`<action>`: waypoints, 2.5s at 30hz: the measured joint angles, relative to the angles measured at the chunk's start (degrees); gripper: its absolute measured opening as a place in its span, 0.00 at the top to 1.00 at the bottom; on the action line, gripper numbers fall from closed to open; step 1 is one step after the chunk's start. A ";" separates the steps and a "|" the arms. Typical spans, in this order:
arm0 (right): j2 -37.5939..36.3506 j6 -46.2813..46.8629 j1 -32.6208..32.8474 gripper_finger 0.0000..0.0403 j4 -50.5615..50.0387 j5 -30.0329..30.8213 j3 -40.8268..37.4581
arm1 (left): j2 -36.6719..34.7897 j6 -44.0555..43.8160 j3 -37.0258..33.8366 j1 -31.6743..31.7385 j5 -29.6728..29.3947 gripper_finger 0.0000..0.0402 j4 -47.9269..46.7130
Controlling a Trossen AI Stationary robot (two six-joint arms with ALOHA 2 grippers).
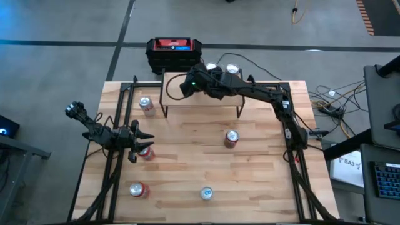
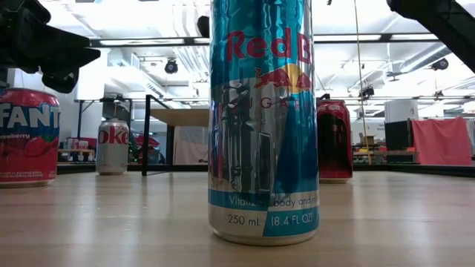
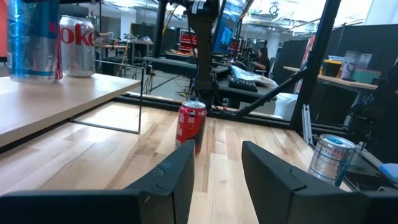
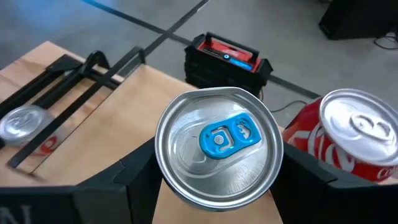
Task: Place canned beverage on shelf
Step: Put the top blue soda can on the shelf
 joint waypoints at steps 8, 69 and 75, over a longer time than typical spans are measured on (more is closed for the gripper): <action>0.93 -3.40 -1.84 0.41 3.91 -2.74 -0.04 | 0.00 -0.01 -0.02 -0.01 -0.02 0.71 -0.01; 2.00 -12.76 -4.53 0.34 8.14 -6.91 -0.66 | 0.00 -0.02 -0.02 0.00 -0.02 0.71 0.00; 2.00 -14.69 -4.49 0.34 8.36 -7.11 -0.66 | 0.00 -0.01 0.00 -0.01 -0.01 0.71 0.00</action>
